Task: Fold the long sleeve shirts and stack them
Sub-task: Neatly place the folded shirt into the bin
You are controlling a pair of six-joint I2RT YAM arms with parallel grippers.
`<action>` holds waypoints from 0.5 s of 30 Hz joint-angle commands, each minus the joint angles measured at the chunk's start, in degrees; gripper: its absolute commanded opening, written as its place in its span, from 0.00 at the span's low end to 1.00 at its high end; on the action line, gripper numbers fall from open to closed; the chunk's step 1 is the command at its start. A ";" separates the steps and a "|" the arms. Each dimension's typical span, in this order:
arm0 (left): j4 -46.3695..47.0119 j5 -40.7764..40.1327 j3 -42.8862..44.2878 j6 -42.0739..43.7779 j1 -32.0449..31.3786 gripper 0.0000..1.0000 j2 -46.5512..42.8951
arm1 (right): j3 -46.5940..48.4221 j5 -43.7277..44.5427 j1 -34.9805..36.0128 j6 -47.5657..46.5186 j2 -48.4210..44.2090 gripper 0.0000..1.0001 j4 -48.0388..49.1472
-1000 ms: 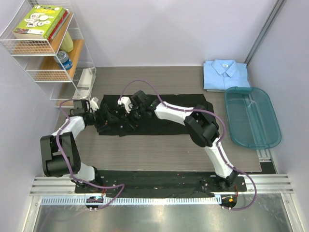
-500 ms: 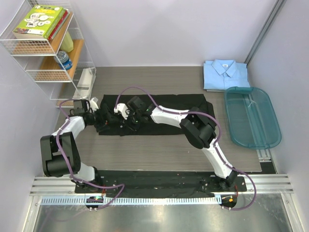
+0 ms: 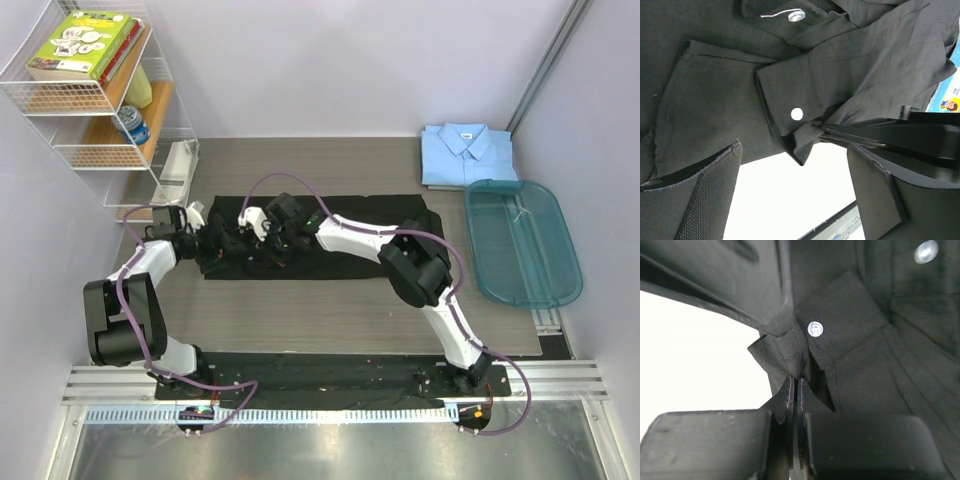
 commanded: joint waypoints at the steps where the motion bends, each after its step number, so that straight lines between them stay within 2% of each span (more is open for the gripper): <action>1: 1.54 2.27 0.51 -1.73 -1.25 0.85 -1.19 | 2.11 -3.50 -2.24 2.68 -6.62 0.01 2.30; 15: 6.89 2.36 0.78 -10.26 -4.77 0.84 5.13 | 1.85 -5.79 -3.13 4.26 -7.33 0.01 2.65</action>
